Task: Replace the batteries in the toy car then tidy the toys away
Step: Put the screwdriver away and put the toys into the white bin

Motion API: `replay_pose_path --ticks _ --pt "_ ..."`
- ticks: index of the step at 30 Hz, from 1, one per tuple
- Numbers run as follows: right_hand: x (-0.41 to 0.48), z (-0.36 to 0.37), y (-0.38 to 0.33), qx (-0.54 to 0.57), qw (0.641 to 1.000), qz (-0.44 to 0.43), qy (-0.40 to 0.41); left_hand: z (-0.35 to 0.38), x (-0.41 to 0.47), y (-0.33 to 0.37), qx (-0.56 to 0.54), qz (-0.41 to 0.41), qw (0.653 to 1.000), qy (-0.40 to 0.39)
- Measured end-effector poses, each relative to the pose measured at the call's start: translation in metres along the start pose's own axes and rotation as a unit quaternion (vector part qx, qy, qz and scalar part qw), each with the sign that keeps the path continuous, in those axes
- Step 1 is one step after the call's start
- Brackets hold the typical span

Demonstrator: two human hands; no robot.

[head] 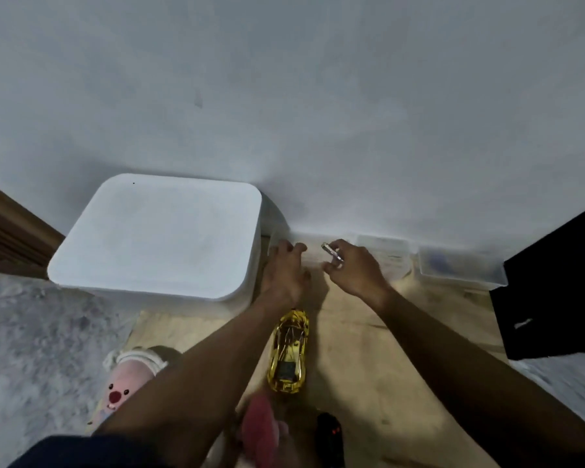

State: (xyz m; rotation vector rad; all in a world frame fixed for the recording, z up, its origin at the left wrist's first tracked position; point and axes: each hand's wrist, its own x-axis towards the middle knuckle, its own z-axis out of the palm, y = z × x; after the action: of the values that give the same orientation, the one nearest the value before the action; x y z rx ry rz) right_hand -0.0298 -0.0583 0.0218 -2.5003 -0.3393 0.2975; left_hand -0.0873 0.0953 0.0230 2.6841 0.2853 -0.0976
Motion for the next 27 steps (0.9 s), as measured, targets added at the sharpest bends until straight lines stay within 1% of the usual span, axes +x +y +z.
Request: replay_pose_path --ticks 2,5,8,10,14,21,27 --pt "0.017 0.005 -0.004 -0.071 0.997 -0.037 -0.014 -0.001 0.018 -0.003 0.027 0.009 1.0 -0.005" --pt "0.034 0.013 -0.008 -0.162 0.982 -0.091 -0.036 0.001 0.033 -0.009 0.04 0.016 0.999 -0.013" --pt "0.044 0.021 -0.005 -0.228 0.966 -0.106 -0.056 0.005 0.043 -0.012 0.063 0.007 0.997 -0.041" --pt "0.048 0.024 -0.001 -0.261 0.957 -0.112 -0.054 0.007 0.047 -0.012 0.081 0.007 0.995 -0.053" --pt "0.052 0.028 0.005 -0.288 0.947 -0.137 -0.043 0.011 0.052 -0.01 0.12 0.009 0.991 -0.055" --pt "0.055 0.029 0.003 -0.314 0.936 -0.15 -0.045 0.009 0.058 -0.009 0.144 0.026 0.987 -0.059" --pt "0.052 0.028 0.007 -0.289 0.945 -0.149 -0.047 0.001 0.059 -0.005 0.159 0.031 0.986 -0.028"
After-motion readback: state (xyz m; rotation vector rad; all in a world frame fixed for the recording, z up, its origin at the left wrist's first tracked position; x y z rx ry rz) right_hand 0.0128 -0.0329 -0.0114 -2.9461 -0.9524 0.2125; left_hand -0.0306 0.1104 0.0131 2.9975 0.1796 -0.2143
